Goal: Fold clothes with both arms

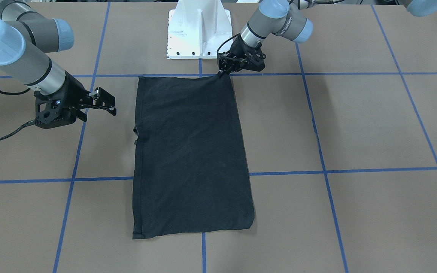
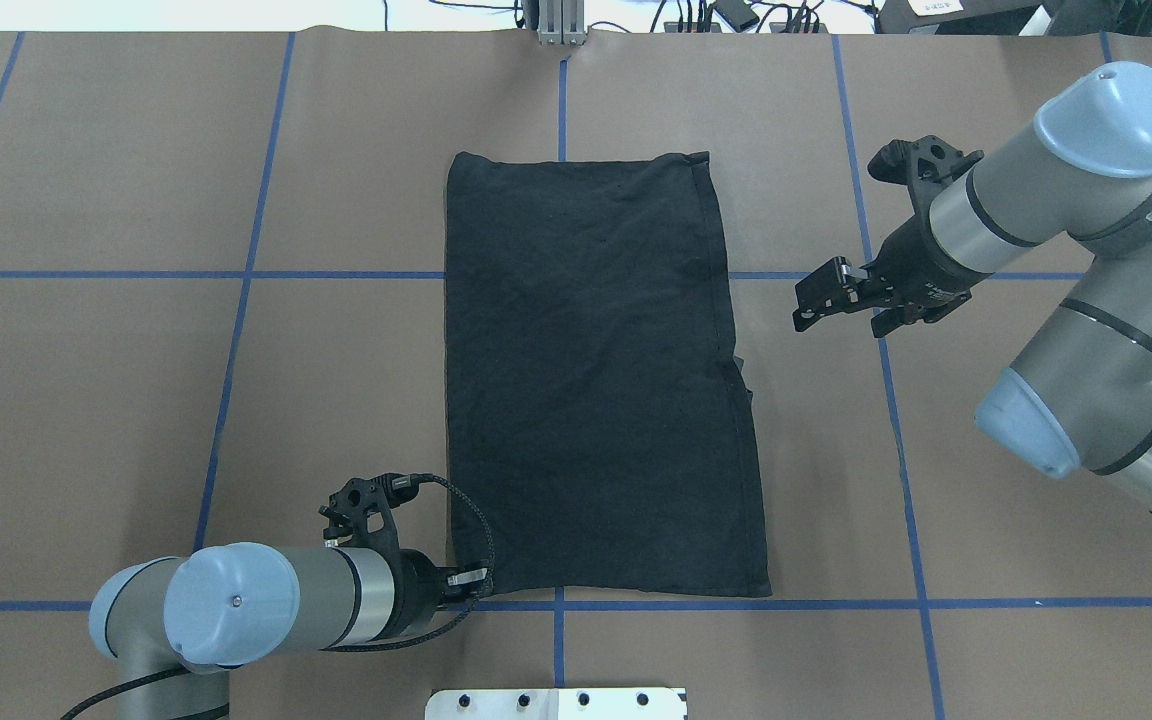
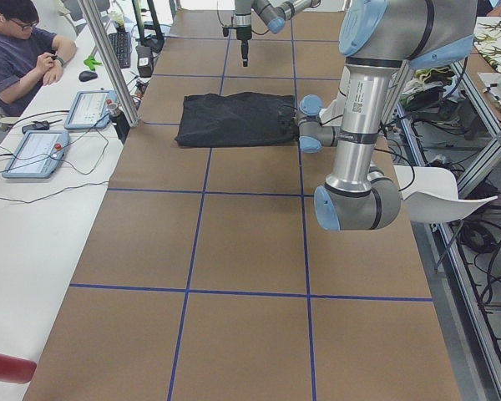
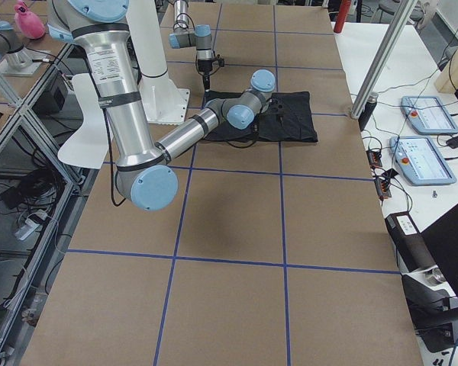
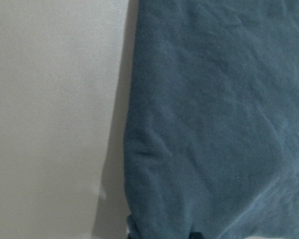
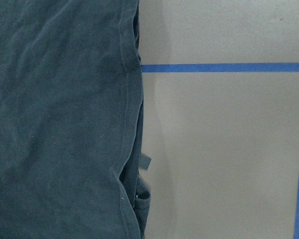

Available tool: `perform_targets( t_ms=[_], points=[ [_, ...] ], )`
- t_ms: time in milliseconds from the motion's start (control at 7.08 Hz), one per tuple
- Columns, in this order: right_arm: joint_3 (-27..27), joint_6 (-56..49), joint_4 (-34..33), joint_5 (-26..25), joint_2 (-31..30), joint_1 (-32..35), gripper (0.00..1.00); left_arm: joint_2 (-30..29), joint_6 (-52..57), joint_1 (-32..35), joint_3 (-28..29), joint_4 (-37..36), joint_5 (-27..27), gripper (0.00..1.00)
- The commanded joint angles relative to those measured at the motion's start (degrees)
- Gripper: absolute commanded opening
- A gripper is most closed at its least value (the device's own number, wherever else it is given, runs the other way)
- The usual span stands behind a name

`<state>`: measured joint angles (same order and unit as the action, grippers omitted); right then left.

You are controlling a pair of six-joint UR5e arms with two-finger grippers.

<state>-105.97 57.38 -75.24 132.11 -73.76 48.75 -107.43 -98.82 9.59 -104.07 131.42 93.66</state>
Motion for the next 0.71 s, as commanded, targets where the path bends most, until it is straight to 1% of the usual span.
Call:
perform_targets(
  t_ms=[0, 141, 424, 565],
  points=[
    [0.06, 0.53, 0.0, -0.01, -0.07, -0.4, 0.99, -0.23, -0.14, -0.19, -0.69, -1.6, -2.41, 0.0],
    [-0.02, 1.41, 0.0, -0.27, -0.07, -1.89, 0.99, -0.32, -0.23, 0.16, -1.66, -2.22, -2.25, 0.0],
    [-0.9, 9.28, 0.18, -0.63, 0.54, -5.75, 0.99, 0.46, -0.15, 0.69, -6.39, -2.4, -1.99, 0.0],
    [-1.25, 14.2, 0.18, -1.06, 0.9, -7.77, 0.99, 0.38, -0.23, 0.69, -7.11, -2.4, -1.99, 0.0]
  ],
)
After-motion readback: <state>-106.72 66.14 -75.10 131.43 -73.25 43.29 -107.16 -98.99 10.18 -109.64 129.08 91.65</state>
